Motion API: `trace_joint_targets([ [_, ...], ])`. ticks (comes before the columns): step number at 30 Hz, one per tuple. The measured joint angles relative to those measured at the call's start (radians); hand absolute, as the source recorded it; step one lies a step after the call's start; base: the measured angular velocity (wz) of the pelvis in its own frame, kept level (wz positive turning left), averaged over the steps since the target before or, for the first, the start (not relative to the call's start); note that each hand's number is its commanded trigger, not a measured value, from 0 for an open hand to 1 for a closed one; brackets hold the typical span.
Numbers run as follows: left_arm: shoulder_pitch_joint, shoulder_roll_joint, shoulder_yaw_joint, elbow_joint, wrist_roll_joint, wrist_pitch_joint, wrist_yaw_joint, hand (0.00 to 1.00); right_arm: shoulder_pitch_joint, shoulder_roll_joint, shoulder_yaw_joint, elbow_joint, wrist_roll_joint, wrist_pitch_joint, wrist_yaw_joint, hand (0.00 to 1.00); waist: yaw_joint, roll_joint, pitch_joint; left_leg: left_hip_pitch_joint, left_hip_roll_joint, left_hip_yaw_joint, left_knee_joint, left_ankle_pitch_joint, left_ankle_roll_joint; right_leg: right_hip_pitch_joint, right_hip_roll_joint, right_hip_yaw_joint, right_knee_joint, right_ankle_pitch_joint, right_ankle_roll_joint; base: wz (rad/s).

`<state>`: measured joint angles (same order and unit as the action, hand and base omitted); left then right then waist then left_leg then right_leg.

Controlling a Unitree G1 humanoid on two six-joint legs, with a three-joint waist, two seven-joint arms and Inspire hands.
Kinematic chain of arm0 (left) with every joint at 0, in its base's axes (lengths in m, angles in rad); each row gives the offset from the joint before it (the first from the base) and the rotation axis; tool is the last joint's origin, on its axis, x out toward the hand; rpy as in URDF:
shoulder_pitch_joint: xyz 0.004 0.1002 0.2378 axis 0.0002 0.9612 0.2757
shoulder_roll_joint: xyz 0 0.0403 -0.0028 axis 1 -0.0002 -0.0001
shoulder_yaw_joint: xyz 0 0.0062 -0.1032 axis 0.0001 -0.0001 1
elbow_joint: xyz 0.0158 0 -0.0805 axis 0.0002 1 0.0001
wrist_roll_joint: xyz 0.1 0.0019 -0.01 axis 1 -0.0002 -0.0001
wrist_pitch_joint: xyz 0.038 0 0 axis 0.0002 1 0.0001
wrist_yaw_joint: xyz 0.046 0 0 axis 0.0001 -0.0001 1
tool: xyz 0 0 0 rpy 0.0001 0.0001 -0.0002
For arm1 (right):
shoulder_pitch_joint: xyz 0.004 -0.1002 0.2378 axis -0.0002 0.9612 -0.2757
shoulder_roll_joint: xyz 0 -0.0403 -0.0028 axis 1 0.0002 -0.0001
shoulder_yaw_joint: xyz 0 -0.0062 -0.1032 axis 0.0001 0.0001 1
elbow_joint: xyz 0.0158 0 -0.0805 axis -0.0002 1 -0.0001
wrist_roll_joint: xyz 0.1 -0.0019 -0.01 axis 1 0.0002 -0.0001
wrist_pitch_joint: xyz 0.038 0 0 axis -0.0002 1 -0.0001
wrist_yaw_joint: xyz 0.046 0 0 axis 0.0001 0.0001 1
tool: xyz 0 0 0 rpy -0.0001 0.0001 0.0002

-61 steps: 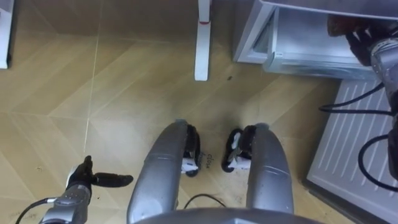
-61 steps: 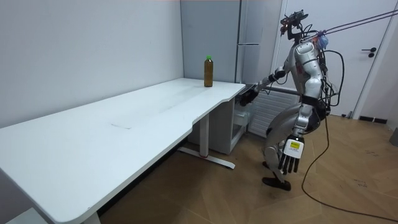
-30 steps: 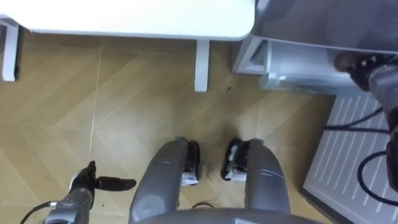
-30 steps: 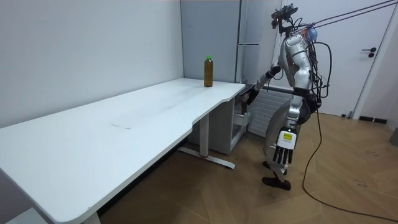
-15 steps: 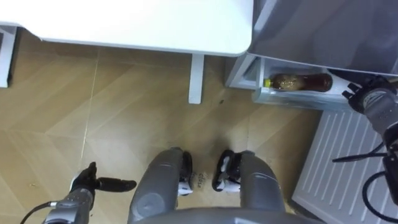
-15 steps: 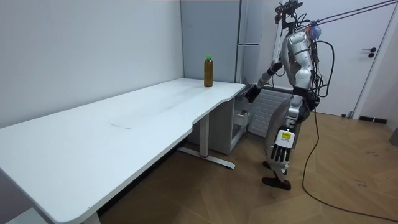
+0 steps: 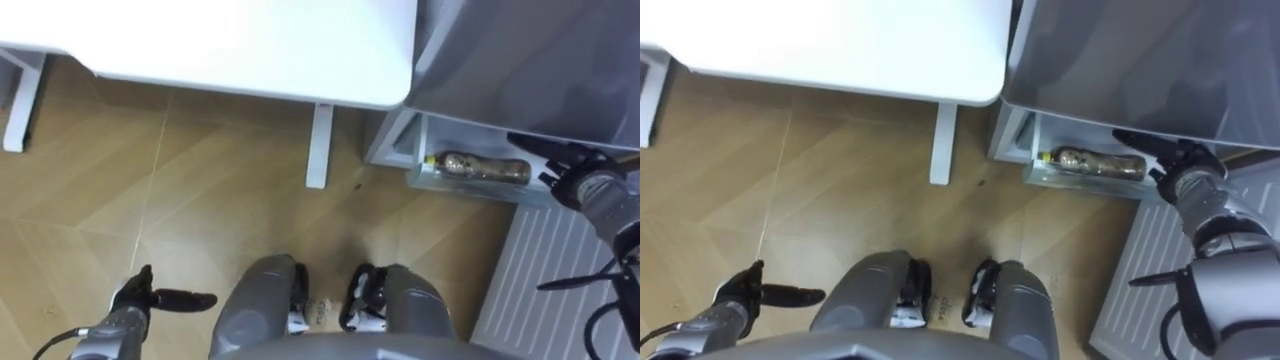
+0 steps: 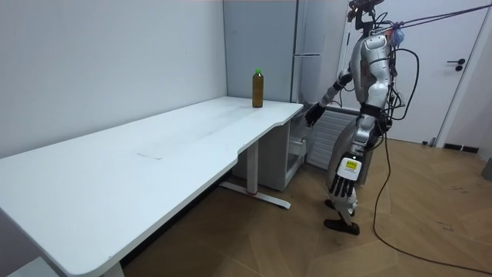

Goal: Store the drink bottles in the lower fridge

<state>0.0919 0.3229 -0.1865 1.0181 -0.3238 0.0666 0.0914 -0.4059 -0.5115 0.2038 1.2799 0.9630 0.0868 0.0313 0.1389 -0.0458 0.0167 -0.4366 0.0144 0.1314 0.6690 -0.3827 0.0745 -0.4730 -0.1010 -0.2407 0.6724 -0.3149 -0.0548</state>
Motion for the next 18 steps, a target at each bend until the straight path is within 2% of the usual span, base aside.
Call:
trace_joint_targets([
  [1, 0.001, 0.0, 0.005, 0.005, 0.0, 0.0, -0.002, 0.0, 0.006, 0.001, -0.001, 0.0, -0.012, 0.0, 0.002, 0.0, -0.001, -0.001, -0.0028, 0.013, -0.001, 0.001, -0.009, 0.001, 0.0, 0.012, 0.0, -0.001, -0.005, 0.0, 0.0, 0.05],
  [2, 0.002, 0.0, 0.018, 0.015, 0.001, 0.0, -0.01, 0.0, 0.019, 0.003, -0.016, -0.005, -0.036, 0.0, 0.003, 0.0, -0.009, -0.003, -0.0093, 0.032, -0.004, 0.0, -0.026, 0.005, -0.001, 0.03, -0.001, -0.003, -0.019, 0.002, 0.003, 0.06],
  [4, 0.005, -0.001, 0.037, 0.02, 0.004, -0.001, -0.02, 0.0, 0.042, 0.013, -0.051, -0.014, -0.071, -0.001, 0.003, 0.0, -0.023, -0.005, -0.0105, 0.075, -0.006, 0.0, -0.056, 0.013, -0.002, 0.073, 0.001, -0.008, -0.046, 0.005, 0.007, 0.06],
  [8, 0.049, -0.003, 0.079, 0.017, 0.002, -0.004, -0.031, 0.0, 0.171, 0.034, -0.112, -0.124, -0.064, -0.005, 0.015, 0.0, -0.04, -0.006, -0.0167, 0.193, -0.007, -0.001, -0.156, 0.035, -0.008, 0.192, 0.021, -0.009, -0.147, 0.029, 0.016, 0.0],
  [10, 0.079, -0.017, 0.101, 0.02, 0.0, -0.005, -0.022, 0.0, 0.206, 0.052, -0.121, -0.128, -0.06, -0.006, 0.02, 0.0, -0.053, -0.004, -0.0178, 0.243, -0.007, -0.002, -0.212, 0.05, -0.01, 0.247, 0.033, -0.01, -0.207, 0.048, 0.021, 0.0],
  [13, 0.122, -0.029, 0.111, 0.017, -0.012, -0.009, -0.013, 0.0, 0.294, 0.089, -0.153, -0.159, -0.043, -0.012, 0.045, 0.0, -0.073, -0.007, -0.0188, 0.302, -0.006, -0.003, -0.271, 0.064, -0.014, 0.309, 0.046, -0.015, -0.272, 0.062, 0.024, 0.01],
  [15, 0.164, -0.058, 0.168, -0.001, -0.018, -0.009, -0.007, 0.0, 0.374, 0.133, -0.171, -0.17, -0.082, -0.012, 0.05, 0.0, -0.088, -0.005, -0.0198, 0.354, -0.006, -0.005, -0.308, 0.065, -0.016, 0.362, 0.054, -0.022, -0.312, 0.064, 0.028, 0.04],
  [16, 0.168, -0.068, 0.184, 0.0, -0.019, -0.009, -0.007, 0.0, 0.398, 0.144, -0.181, -0.177, -0.098, -0.012, 0.054, 0.0, -0.088, -0.004, -0.0196, 0.368, -0.006, -0.005, -0.315, 0.065, -0.016, 0.373, 0.055, -0.022, -0.316, 0.065, 0.03, 0.0],
  [18, 0.182, -0.095, 0.206, 0.002, -0.025, -0.017, -0.006, 0.0, 0.468, 0.192, -0.189, -0.191, -0.15, -0.015, 0.072, 0.0, -0.09, 0.0, -0.0169, 0.406, -0.006, -0.004, -0.33, 0.066, -0.017, 0.408, 0.059, -0.022, -0.332, 0.065, 0.033, 0.0],
])
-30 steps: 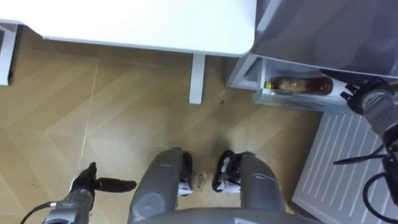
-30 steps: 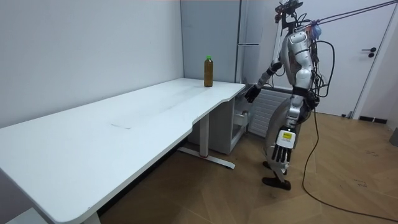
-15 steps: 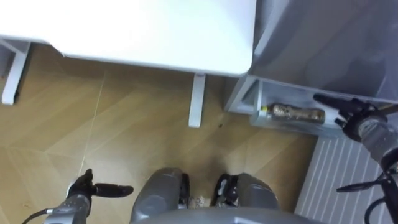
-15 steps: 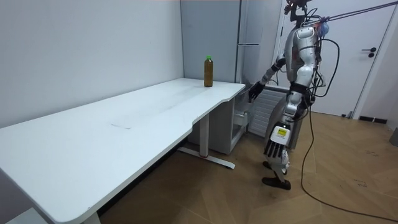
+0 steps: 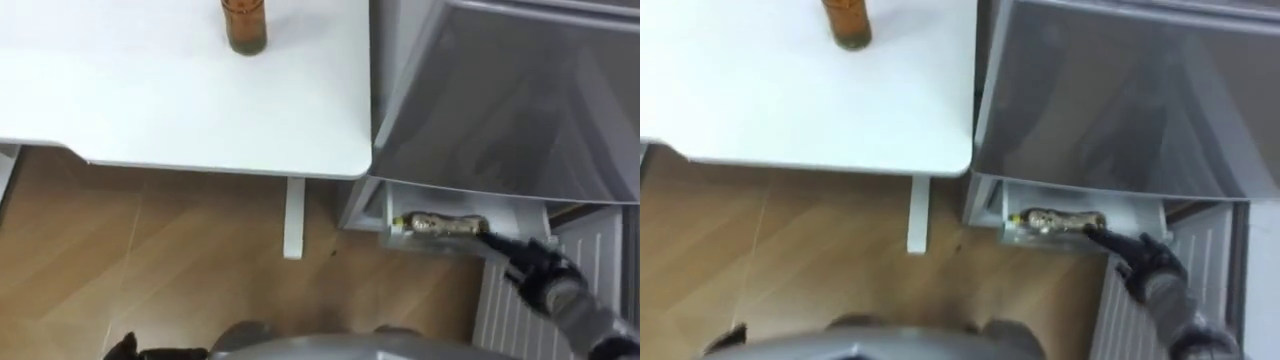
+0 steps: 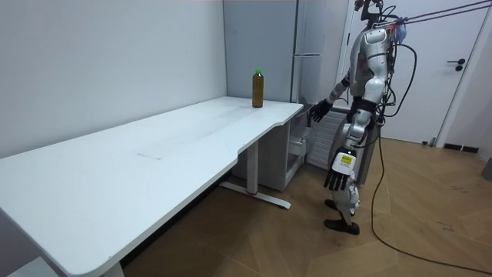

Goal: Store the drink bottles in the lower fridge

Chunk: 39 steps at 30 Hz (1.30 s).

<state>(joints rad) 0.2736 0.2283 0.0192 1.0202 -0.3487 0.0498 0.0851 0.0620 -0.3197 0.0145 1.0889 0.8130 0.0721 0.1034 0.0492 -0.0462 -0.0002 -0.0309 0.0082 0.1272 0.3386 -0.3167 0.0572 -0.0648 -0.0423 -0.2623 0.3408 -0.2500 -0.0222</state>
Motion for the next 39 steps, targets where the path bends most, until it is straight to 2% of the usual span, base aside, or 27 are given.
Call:
trace_joint_targets([
  [3, 0.022, -0.029, 0.015, -0.001, -0.016, -0.018, 0.021, 0.0, 0.063, 0.048, 0.001, 0.005, -0.033, -0.007, 0.011, 0.0, -0.014, 0.006, 0.0016, 0.045, 0.0, 0.001, -0.027, 0.001, -0.001, 0.05, 0.006, -0.001, -0.03, 0.002, 0.003, 0.0],
  [5, 0.023, -0.037, 0.021, -0.001, -0.036, -0.018, 0.031, 0.0, 0.073, 0.064, 0.001, 0.021, -0.061, -0.008, 0.02, 0.0, -0.018, 0.007, 0.0027, 0.064, 0.0, 0.004, -0.041, 0.002, -0.003, 0.065, 0.008, -0.001, -0.037, 0.002, 0.004, -0.02],
  [7, 0.023, -0.043, 0.022, -0.001, -0.062, -0.02, 0.053, 0.0, 0.079, 0.074, 0.002, 0.073, -0.104, -0.008, 0.033, 0.0, -0.02, 0.008, 0.0083, 0.099, 0.0, 0.003, -0.063, 0.002, -0.004, 0.102, 0.012, -0.001, -0.061, 0.004, 0.007, 0.02],
  [10, 0.025, -0.052, 0.048, -0.012, -0.103, -0.022, 0.081, 0.0, 0.088, 0.083, 0.001, 0.08, -0.16, -0.011, 0.032, 0.0, -0.024, 0.009, 0.0062, 0.115, 0.0, -0.001, -0.075, 0.002, -0.004, 0.12, 0.013, -0.01, -0.067, 0.006, 0.009, 0.05],
  [15, 0.024, -0.068, 0.134, -0.077, -0.098, -0.044, 0.174, 0.0, 0.115, 0.106, 0.002, 0.093, -0.36, -0.033, 0.005, 0.0, -0.009, 0.018, 0.0028, 0.129, 0.0, -0.011, -0.081, 0.004, -0.005, 0.136, 0.017, -0.009, -0.084, 0.017, 0.01, 0.04],
  [17, 0.024, -0.071, 0.179, -0.108, -0.09, -0.06, 0.22, 0.0, 0.116, 0.116, 0.001, 0.116, -0.396, -0.053, -0.008, 0.0, -0.005, 0.02, 0.0019, 0.137, -0.001, -0.014, -0.083, 0.005, -0.005, 0.143, 0.019, -0.009, -0.089, 0.019, 0.011, 0.0],
  [19, 0.028, -0.074, 0.223, -0.152, -0.083, -0.065, 0.276, 0.0, 0.119, 0.12, 0.001, 0.133, -0.412, -0.057, -0.027, 0.0, 0.003, 0.025, 0.0012, 0.152, 0.0, -0.014, -0.088, 0.005, -0.005, 0.159, 0.02, -0.012, -0.096, 0.019, 0.011, 0.0],
  [21, 0.041, -0.076, 0.257, -0.277, -0.08, -0.073, 0.365, 0.0, 0.126, 0.12, -0.001, 0.135, -0.428, -0.058, -0.04, 0.0, 0.009, 0.029, 0.0013, 0.165, -0.001, -0.016, -0.101, 0.009, -0.006, 0.173, 0.021, -0.012, -0.104, 0.021, 0.012, 0.0],
  [23, 0.043, -0.078, 0.264, -0.348, -0.067, -0.112, 0.426, 0.0, 0.12, 0.12, -0.011, 0.143, -0.435, -0.067, -0.041, 0.0, 0.014, 0.032, 0.0015, 0.168, -0.003, -0.018, -0.106, 0.013, -0.006, 0.18, 0.021, -0.013, -0.107, 0.023, 0.012, 0.02],
  [26, 0.053, -0.092, 0.263, -0.507, 0.01, -0.13, 0.507, 0.0, 0.118, 0.12, -0.019, 0.161, -0.444, -0.082, -0.037, 0.0, 0.014, 0.039, 0.0017, 0.165, -0.004, -0.023, -0.106, 0.013, -0.006, 0.177, 0.02, -0.015, -0.103, 0.023, 0.012, 0.05],
  [27, 0.053, -0.092, 0.263, -0.556, 0.042, -0.15, 0.536, 0.0, 0.119, 0.12, -0.023, 0.166, -0.448, -0.088, -0.036, 0.0, 0.013, 0.041, 0.0013, 0.165, -0.004, -0.024, -0.109, 0.015, -0.006, 0.177, 0.02, -0.016, -0.104, 0.023, 0.012, 0.03],
  [30, 0.05, -0.091, 0.281, -0.639, 0.107, -0.19, 0.582, 0.0, 0.118, 0.12, -0.061, 0.197, -0.448, -0.107, -0.038, 0.0, 0.013, 0.051, -0.0031, 0.168, -0.004, -0.024, -0.113, 0.015, -0.007, 0.179, 0.021, -0.016, -0.105, 0.023, 0.012, 0.0],
  [35, 0.05, -0.091, 0.316, -0.846, 0.154, -0.211, 0.629, 0.0, 0.157, 0.12, -0.118, 0.234, -0.449, -0.111, -0.037, 0.0, 0.011, 0.056, -0.0025, 0.199, -0.006, -0.037, -0.116, 0.016, -0.007, 0.209, 0.022, -0.023, -0.121, 0.022, 0.013, 0.07],
  [39, 0.039, -0.084, 0.321, -0.967, 0.208, -0.226, 0.647, 0.0, 0.154, 0.12, -0.118, 0.268, -0.474, -0.106, -0.032, 0.0, -0.001, 0.057, -0.0022, 0.196, -0.007, -0.046, -0.12, 0.015, -0.007, 0.21, 0.021, -0.032, -0.12, 0.022, 0.013, 0.04],
])
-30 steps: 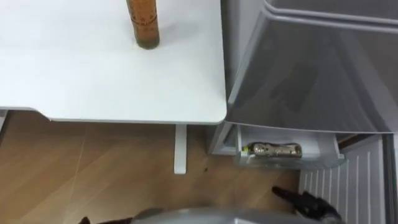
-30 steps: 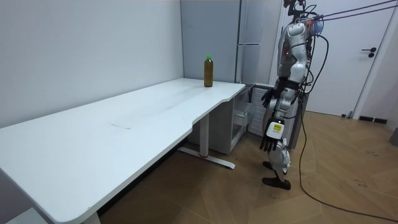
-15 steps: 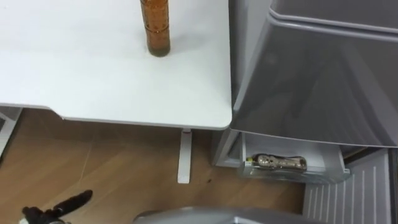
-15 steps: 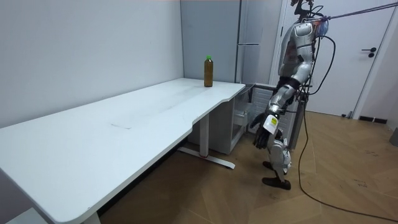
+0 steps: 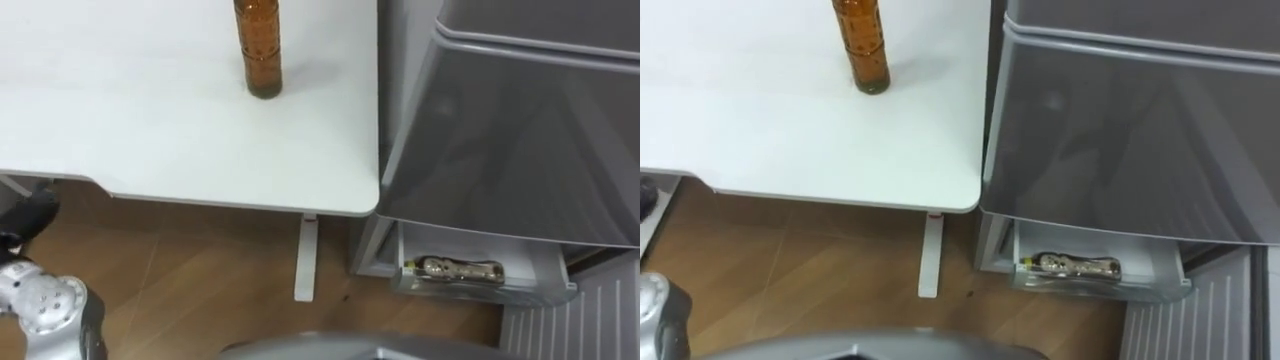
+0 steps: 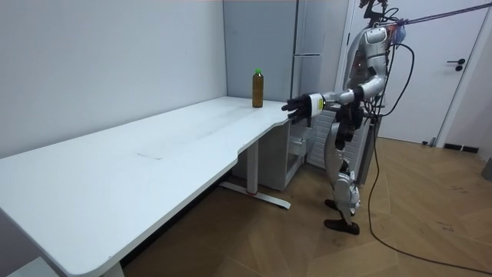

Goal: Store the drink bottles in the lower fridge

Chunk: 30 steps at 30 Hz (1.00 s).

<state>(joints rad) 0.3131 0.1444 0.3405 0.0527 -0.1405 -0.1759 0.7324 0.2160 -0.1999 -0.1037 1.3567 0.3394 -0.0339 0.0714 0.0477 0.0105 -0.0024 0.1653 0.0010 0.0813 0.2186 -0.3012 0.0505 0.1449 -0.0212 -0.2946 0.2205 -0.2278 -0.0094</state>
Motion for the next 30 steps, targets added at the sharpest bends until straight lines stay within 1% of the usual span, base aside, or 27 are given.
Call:
trace_joint_targets([
  [2, -0.002, 0.001, 0.0, -0.049, 0.009, -0.001, 0.0, 0.0, -0.004, 0.0, 0.001, 0.003, -0.022, 0.001, 0.009, 0.0, -0.011, 0.0, 0.0005, 0.0, 0.001, -0.003, -0.001, 0.0, 0.0, 0.001, 0.0, -0.003, 0.0, 0.0, 0.0, 0.02],
  [4, -0.014, 0.001, -0.002, -0.075, 0.044, -0.001, -0.008, 0.0, -0.009, 0.003, 0.001, 0.019, -0.057, 0.001, 0.015, 0.0, -0.022, 0.0, 0.0014, 0.0, 0.001, -0.003, 0.0, 0.001, -0.002, 0.004, 0.001, 0.002, 0.0, 0.0, 0.0, 0.02],
  [5, -0.021, 0.0, -0.006, -0.097, 0.046, -0.001, -0.027, 0.0, -0.018, 0.008, 0.002, 0.031, -0.077, 0.002, 0.02, 0.0, -0.031, -0.002, 0.0038, 0.002, 0.001, -0.005, 0.001, 0.002, -0.003, 0.012, 0.002, 0.003, -0.001, 0.0, 0.0, 0.03],
  [7, -0.022, 0.0, -0.026, -0.154, 0.046, -0.001, -0.059, 0.0, -0.024, 0.013, 0.002, 0.045, -0.083, 0.001, 0.034, 0.0, -0.042, -0.001, 0.0039, 0.004, 0.002, -0.005, 0.002, 0.002, -0.003, 0.013, 0.004, 0.009, -0.002, 0.0, 0.0, 0.02],
  [8, -0.023, 0.0, -0.034, -0.204, 0.045, -0.001, -0.081, 0.0, -0.026, 0.013, 0.001, 0.046, -0.089, 0.001, 0.041, 0.0, -0.047, -0.004, 0.0065, 0.003, 0.001, -0.004, 0.002, 0.002, -0.003, 0.012, 0.005, 0.014, -0.004, 0.0, 0.0, -0.05],
  [9, -0.036, 0.001, -0.041, -0.252, 0.045, -0.001, -0.102, 0.0, -0.031, 0.013, 0.001, 0.046, -0.096, 0.002, 0.041, 0.0, -0.055, -0.004, 0.0088, 0.002, 0.001, -0.003, 0.002, 0.002, -0.003, 0.01, 0.005, 0.017, -0.004, 0.0, 0.0, -0.05],
  [10, -0.046, 0.001, -0.043, -0.27, 0.046, -0.001, -0.112, 0.0, -0.031, 0.013, 0.001, 0.047, -0.101, 0.003, 0.041, 0.0, -0.059, -0.005, 0.0093, 0.001, 0.001, -0.003, 0.002, 0.002, -0.003, 0.009, 0.005, 0.018, -0.004, 0.0, 0.0, -0.03],
  [11, -0.061, 0.006, -0.047, -0.292, 0.046, -0.004, -0.129, 0.0, -0.039, 0.012, -0.001, 0.047, -0.113, 0.005, 0.041, 0.0, -0.07, -0.006, 0.0114, 0.001, 0.001, -0.002, 0.001, 0.002, -0.003, 0.007, 0.005, 0.019, -0.003, 0.0, 0.0, -0.03],
  [12, -0.078, 0.014, -0.055, -0.296, 0.048, -0.005, -0.15, 0.0, -0.044, 0.011, -0.002, 0.047, -0.124, 0.007, 0.042, 0.0, -0.076, -0.002, 0.0119, 0.001, 0.001, -0.001, 0.0, 0.002, -0.004, 0.006, 0.005, 0.019, 0.0, 0.0, 0.0, -0.04],
  [14, -0.091, 0.023, -0.069, -0.296, 0.056, -0.005, -0.193, 0.0, -0.04, 0.011, -0.006, 0.047, -0.141, 0.013, 0.042, 0.0, -0.084, 0.0, 0.0124, 0.0, 0.002, 0.0, -0.002, 0.003, -0.005, 0.003, 0.005, 0.02, 0.0, 0.0, 0.0, -0.03],
  [17, -0.105, 0.027, -0.083, -0.293, 0.044, -0.003, -0.267, 0.0, -0.039, 0.012, -0.005, 0.052, -0.171, 0.014, 0.04, 0.0, -0.1, -0.003, 0.0134, -0.001, 0.003, 0.003, -0.005, 0.004, -0.006, -0.008, 0.008, 0.028, 0.0, 0.0, 0.0, -0.06],
  [19, -0.126, 0.027, -0.091, -0.289, 0.01, 0.004, -0.303, 0.0, -0.041, 0.012, -0.005, 0.059, -0.189, 0.019, 0.037, 0.0, -0.099, -0.005, 0.0135, 0.004, 0.004, 0.013, -0.012, 0.005, -0.007, -0.01, 0.01, 0.043, 0.0, 0.0, 0.0, -0.14],
  [21, -0.15, 0.027, -0.098, -0.289, -0.026, 0.021, -0.353, 0.0, -0.039, 0.012, -0.005, 0.057, -0.192, 0.035, 0.032, 0.0, -0.1, -0.005, 0.0137, 0.004, 0.004, 0.025, -0.013, 0.006, -0.006, -0.015, 0.01, 0.051, 0.0, 0.0, -0.001, -0.15],
  [23, -0.158, 0.027, -0.106, -0.289, -0.036, 0.027, -0.387, 0.0, -0.038, 0.013, -0.005, 0.056, -0.199, 0.042, 0.032, 0.0, -0.104, -0.004, 0.0141, 0.004, 0.004, 0.032, -0.014, 0.006, -0.005, -0.018, 0.01, 0.06, 0.0, 0.0, -0.001, -0.11],
  [26, -0.184, 0.027, -0.12, -0.272, -0.045, 0.064, -0.44, 0.0, -0.043, 0.015, -0.005, 0.058, -0.251, 0.058, 0.039, 0.0, -0.121, -0.004, 0.0152, 0.006, 0.003, 0.036, -0.013, 0.008, -0.004, -0.023, 0.011, 0.074, 0.0, 0.0, -0.001, -0.07],
  [27, -0.201, 0.027, -0.124, -0.255, -0.046, 0.074, -0.455, 0.0, -0.049, 0.016, -0.005, 0.06, -0.271, 0.06, 0.041, 0.0, -0.125, -0.005, 0.0162, 0.006, 0.003, 0.043, -0.014, 0.008, -0.004, -0.024, 0.012, 0.083, 0.0, 0.0, -0.001, -0.15],
  [29, -0.216, 0.027, -0.128, -0.237, -0.046, 0.088, -0.475, 0.0, -0.063, 0.016, -0.006, 0.061, -0.291, 0.069, 0.04, 0.0, -0.129, -0.004, 0.021, 0.005, 0.004, 0.05, -0.014, 0.008, -0.004, -0.025, 0.014, 0.097, 0.001, 0.0, -0.001, -0.18],
  [30, -0.225, 0.027, -0.131, -0.229, -0.047, 0.098, -0.491, 0.0, -0.066, 0.016, -0.006, 0.061, -0.297, 0.071, 0.04, 0.0, -0.137, -0.006, 0.0222, 0.004, 0.004, 0.052, -0.014, 0.008, -0.004, -0.027, 0.014, 0.098, 0.002, 0.001, -0.001, -0.11],
])
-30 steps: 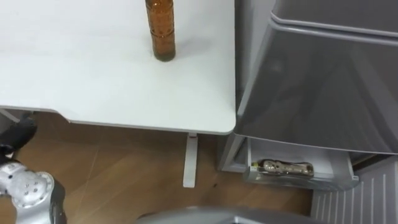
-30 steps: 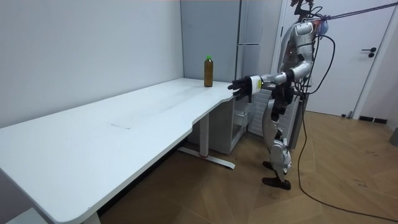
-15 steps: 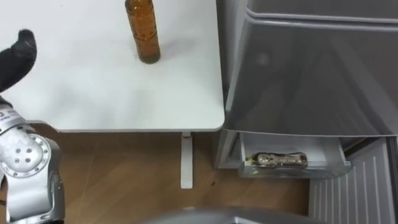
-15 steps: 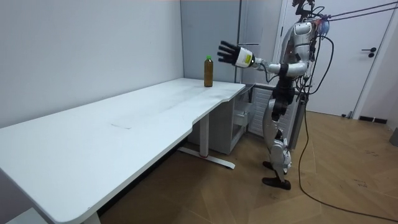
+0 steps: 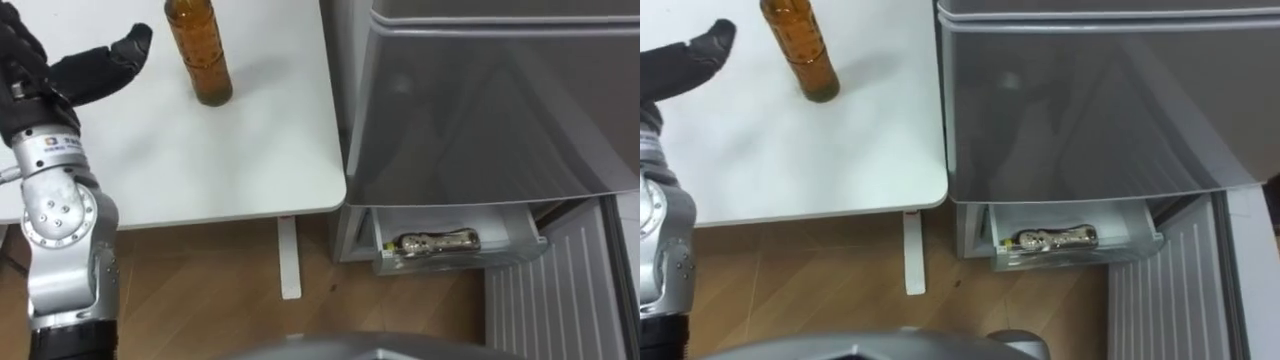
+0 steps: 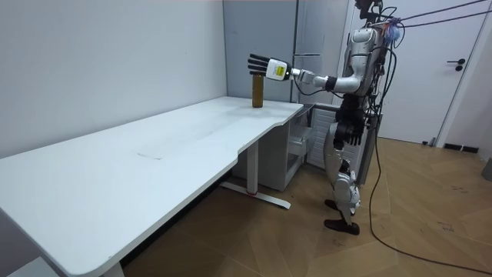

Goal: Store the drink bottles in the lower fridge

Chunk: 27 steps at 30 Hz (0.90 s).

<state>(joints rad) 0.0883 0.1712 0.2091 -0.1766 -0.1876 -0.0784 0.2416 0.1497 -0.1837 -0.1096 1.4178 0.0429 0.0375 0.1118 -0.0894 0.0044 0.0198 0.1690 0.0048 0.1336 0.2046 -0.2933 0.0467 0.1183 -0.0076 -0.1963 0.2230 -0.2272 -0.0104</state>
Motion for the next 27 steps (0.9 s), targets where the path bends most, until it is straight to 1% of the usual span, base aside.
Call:
trace_joint_targets([
  [1, -0.004, 0.0, -0.003, 0.003, 0.0, 0.006, -0.01, 0.0, -0.001, 0.0, 0.0, 0.0, -0.004, 0.004, 0.0, 0.0, -0.002, -0.001, 0.0005, 0.0, 0.0, 0.002, 0.0, 0.0, 0.0, -0.002, 0.0, 0.002, 0.001, 0.0, 0.0, -0.05],
  [2, -0.012, 0.0, -0.007, 0.01, -0.003, 0.012, -0.022, 0.0, -0.003, 0.0, 0.0, 0.0, -0.011, 0.009, -0.001, 0.0, -0.012, -0.001, 0.0005, -0.003, 0.001, 0.004, 0.0, 0.0, 0.0, -0.006, 0.0, 0.003, 0.004, 0.0, 0.0, -0.05],
  [4, -0.028, 0.0, -0.008, 0.028, -0.022, 0.017, -0.037, 0.0, -0.003, 0.0, 0.0, -0.001, -0.016, 0.014, -0.001, 0.0, -0.017, 0.001, 0.0001, -0.004, 0.002, 0.01, 0.0, 0.0, 0.0, -0.016, 0.001, 0.007, 0.006, 0.0, 0.0, -0.09],
  [6, -0.053, 0.0, -0.008, 0.062, -0.07, 0.03, -0.043, 0.0, -0.01, 0.001, 0.0, -0.009, -0.02, 0.029, -0.001, 0.0, -0.018, 0.004, -0.0016, -0.007, 0.004, 0.024, 0.001, 0.0, 0.0, -0.032, 0.002, 0.017, 0.017, 0.001, -0.001, -0.16],
  [7, -0.06, 0.0, -0.008, 0.078, -0.087, 0.029, -0.045, 0.0, -0.01, 0.001, 0.0, -0.014, -0.02, 0.035, -0.002, 0.0, -0.019, 0.004, -0.0019, -0.007, 0.004, 0.025, 0.002, 0.0, 0.0, -0.032, 0.001, 0.017, 0.017, 0.001, -0.002, -0.1],
  [8, -0.082, 0.0, -0.008, 0.131, -0.112, 0.031, -0.056, 0.0, -0.01, 0.001, -0.001, -0.024, -0.02, 0.045, -0.001, 0.0, -0.018, 0.005, -0.0021, -0.006, 0.004, 0.027, 0.002, 0.001, 0.0, -0.031, 0.001, 0.017, 0.019, 0.002, -0.003, -0.05],
  [9, -0.099, 0.0, -0.009, 0.183, -0.127, 0.044, -0.061, 0.0, -0.011, 0.001, -0.002, -0.026, -0.021, 0.051, -0.001, 0.0, -0.021, 0.006, -0.0022, -0.003, 0.004, 0.028, 0.002, 0.001, -0.001, -0.032, 0.002, 0.02, 0.019, 0.002, -0.003, -0.05],
  [12, -0.106, 0.0, -0.014, 0.245, -0.159, 0.078, -0.065, 0.0, -0.009, 0.001, -0.013, -0.046, -0.032, 0.052, 0.0, 0.0, -0.029, 0.005, -0.0026, -0.001, 0.006, 0.041, 0.002, 0.001, -0.001, -0.036, 0.005, 0.032, 0.021, 0.004, -0.005, -0.1],
  [15, -0.107, 0.0, -0.014, 0.265, -0.175, 0.092, -0.079, 0.0, -0.011, 0.002, -0.013, -0.058, -0.038, 0.057, 0.0, 0.0, -0.028, 0.003, -0.004, -0.002, 0.008, 0.045, 0.002, 0.001, -0.001, -0.039, 0.005, 0.033, 0.024, 0.005, -0.007, -0.08],
  [16, -0.111, 0.001, -0.014, 0.275, -0.178, 0.098, -0.086, 0.0, -0.011, 0.002, -0.013, -0.059, -0.039, 0.064, 0.0, 0.0, -0.029, 0.002, -0.0082, -0.002, 0.009, 0.052, 0.002, 0.001, -0.001, -0.045, 0.007, 0.041, 0.028, 0.005, -0.007, -0.13],
  [17, -0.119, 0.003, -0.014, 0.286, -0.186, 0.105, -0.088, 0.0, -0.013, 0.002, -0.013, -0.061, -0.039, 0.069, 0.0, 0.0, -0.023, 0.002, -0.0092, -0.002, 0.009, 0.056, 0.002, 0.001, -0.001, -0.05, 0.009, 0.049, 0.033, 0.006, -0.008, -0.13],
  [20, -0.133, 0.01, -0.014, 0.309, -0.194, 0.115, -0.099, 0.0, -0.011, 0.003, -0.021, -0.063, -0.04, 0.074, -0.002, 0.0, -0.024, 0.002, -0.0123, -0.001, 0.009, 0.056, 0.002, 0.001, -0.002, -0.049, 0.009, 0.053, 0.034, 0.006, -0.009, -0.03],
  [25, -0.144, 0.009, -0.014, 0.357, -0.195, 0.127, -0.115, 0.0, -0.008, 0.004, -0.033, -0.063, -0.04, 0.075, -0.005, 0.0, -0.027, 0.001, -0.0133, 0.002, 0.009, 0.058, 0.003, 0.003, -0.003, -0.049, 0.01, 0.057, 0.035, 0.009, -0.01, -0.01],
  [27, -0.145, 0.009, -0.014, 0.371, -0.196, 0.146, -0.119, 0.0, -0.004, 0.004, -0.032, -0.065, -0.04, 0.086, -0.005, 0.0, -0.029, 0.0, -0.0135, 0.001, 0.009, 0.059, 0.003, 0.004, -0.003, -0.051, 0.01, 0.057, 0.036, 0.01, -0.01, 0.0],
])
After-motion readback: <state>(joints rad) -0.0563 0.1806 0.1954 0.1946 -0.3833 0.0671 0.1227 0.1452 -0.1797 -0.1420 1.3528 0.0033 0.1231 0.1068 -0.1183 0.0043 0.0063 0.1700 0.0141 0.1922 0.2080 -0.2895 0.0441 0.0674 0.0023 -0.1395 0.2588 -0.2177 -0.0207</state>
